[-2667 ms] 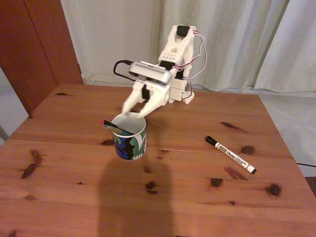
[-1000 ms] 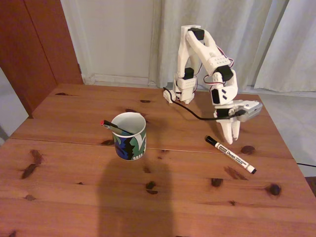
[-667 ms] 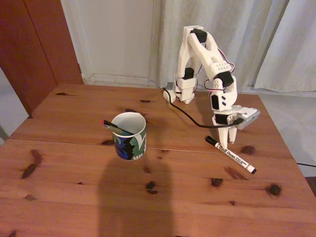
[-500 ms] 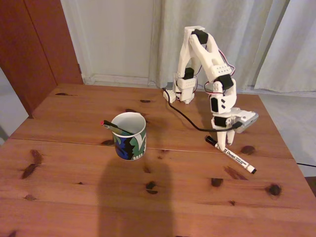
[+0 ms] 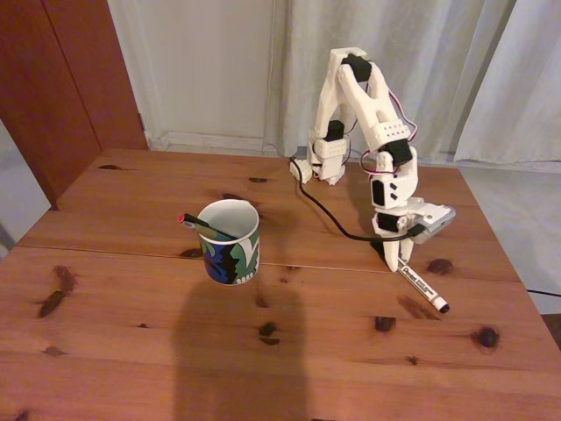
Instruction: Clean up the desk and place the pens and markers into the cup
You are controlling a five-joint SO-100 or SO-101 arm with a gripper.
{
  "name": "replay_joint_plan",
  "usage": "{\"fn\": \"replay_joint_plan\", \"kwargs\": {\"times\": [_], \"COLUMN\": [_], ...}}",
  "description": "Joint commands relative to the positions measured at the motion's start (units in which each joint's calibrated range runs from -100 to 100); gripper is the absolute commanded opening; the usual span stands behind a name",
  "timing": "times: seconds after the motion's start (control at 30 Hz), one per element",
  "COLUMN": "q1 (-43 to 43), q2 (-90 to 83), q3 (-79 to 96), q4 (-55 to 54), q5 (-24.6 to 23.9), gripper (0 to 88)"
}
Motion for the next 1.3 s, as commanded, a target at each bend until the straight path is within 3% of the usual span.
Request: {"fn": "replay_joint_plan", "kwargs": {"times": [0.0,0.4,0.87,1.27], "q1": [2.31,18.00,23.62,29.66], "q2": [-0.86,-11.54,-17.33,-31.48], "q3": [-2.50,-1.69,-1.05,11.39], "q4": [-1.12,-21.94,-22.37,-22.37], "q5": [-0.33,-0.02,-0.38,-0.33], "gripper": [1.4,0.8,0.8,0.8]}}
